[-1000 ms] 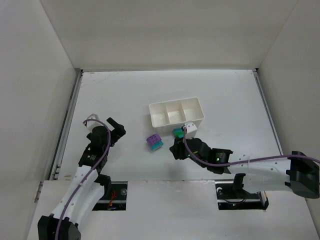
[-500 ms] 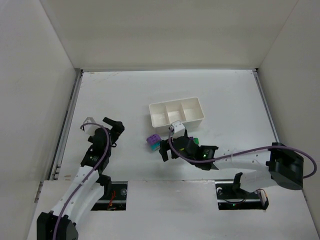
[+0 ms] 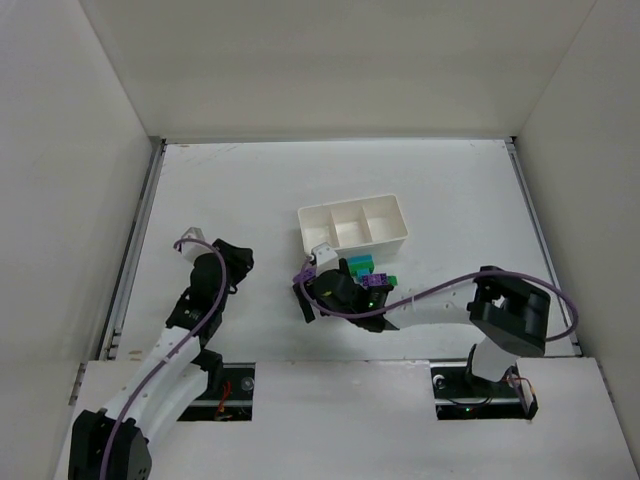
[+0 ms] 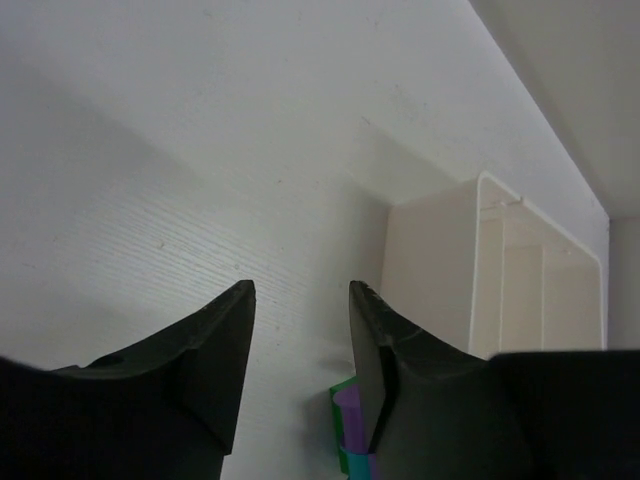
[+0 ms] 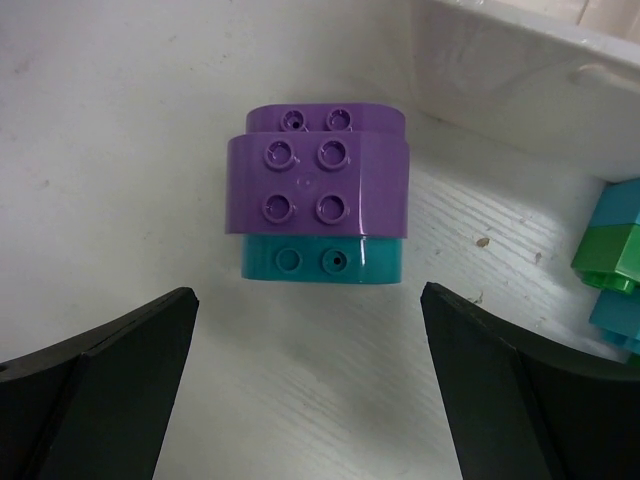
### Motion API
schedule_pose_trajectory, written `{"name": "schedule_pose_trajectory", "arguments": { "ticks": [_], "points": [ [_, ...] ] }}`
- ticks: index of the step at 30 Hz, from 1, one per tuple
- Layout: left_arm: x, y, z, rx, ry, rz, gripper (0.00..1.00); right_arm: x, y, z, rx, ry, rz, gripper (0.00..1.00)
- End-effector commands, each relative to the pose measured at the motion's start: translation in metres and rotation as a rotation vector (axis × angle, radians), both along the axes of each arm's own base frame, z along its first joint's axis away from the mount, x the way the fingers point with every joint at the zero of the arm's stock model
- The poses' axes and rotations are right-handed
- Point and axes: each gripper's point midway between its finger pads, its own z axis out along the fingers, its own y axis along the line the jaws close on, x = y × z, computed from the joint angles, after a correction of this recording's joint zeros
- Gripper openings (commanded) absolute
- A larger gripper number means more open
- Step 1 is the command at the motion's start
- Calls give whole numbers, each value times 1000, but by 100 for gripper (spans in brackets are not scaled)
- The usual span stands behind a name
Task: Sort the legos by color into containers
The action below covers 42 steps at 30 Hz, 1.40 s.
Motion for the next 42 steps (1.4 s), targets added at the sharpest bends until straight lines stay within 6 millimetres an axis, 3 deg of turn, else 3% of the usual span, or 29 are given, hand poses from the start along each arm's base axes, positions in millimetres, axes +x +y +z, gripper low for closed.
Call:
{"name": "schedule_pose_trajectory", "arguments": {
  "ticks": [1, 4, 15, 19, 22, 25, 31, 42],
  "points": [
    [0, -11, 12, -30, -89, -52, 42, 13, 19, 17, 52, -51, -14, 100],
    [-6, -17, 7, -56, -86, -84, 48, 18, 20, 18, 43, -69, -32, 100],
    [-29, -51, -23, -113, -14, -223, 57, 28, 18, 11, 27, -81, -44, 100],
    [-39, -62, -23, -80, -49, -300, 59, 14, -2, 32, 100, -69, -45, 100],
    [-44, -67, -23, -87, -67, -325, 60, -8, -7, 40, 192, -1, 4, 100],
    [-41, -64, -27, -85, -67, -294, 61, 2, -8, 37, 224, 23, -6, 100],
    [-36, -66, -26, -108, -56, -280, 61, 21, 20, 48, 199, -38, 24, 100],
    [-37, -61, -39, -114, -20, -258, 62, 38, 28, 22, 86, -36, -9, 100]
  ]
}}
